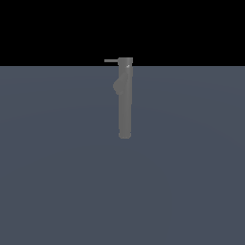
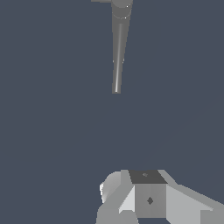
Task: Turn on the faucet by rotating a designated handle.
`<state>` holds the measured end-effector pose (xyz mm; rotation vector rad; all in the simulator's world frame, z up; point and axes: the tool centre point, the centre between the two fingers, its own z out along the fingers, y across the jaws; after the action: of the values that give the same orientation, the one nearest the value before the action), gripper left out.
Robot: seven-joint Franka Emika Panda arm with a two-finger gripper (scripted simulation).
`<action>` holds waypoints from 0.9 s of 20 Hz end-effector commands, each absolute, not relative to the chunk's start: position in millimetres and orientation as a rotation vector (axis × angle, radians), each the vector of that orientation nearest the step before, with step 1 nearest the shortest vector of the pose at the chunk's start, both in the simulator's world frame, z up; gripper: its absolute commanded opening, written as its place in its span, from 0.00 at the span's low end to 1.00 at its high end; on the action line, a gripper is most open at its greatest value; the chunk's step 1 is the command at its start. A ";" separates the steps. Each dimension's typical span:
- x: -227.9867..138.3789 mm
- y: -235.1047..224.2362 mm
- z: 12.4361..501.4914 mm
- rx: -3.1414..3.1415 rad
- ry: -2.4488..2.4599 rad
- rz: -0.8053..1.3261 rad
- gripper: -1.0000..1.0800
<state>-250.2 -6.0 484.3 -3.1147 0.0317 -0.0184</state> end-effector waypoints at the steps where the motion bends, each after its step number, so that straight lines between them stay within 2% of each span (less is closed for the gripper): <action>1: -250.2 -6.0 484.3 -3.115 0.032 -0.018 0.00; 18: -245.1 -13.8 475.6 -3.132 0.012 0.045 0.00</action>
<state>-247.2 -13.9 475.6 -3.1314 0.0109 0.0447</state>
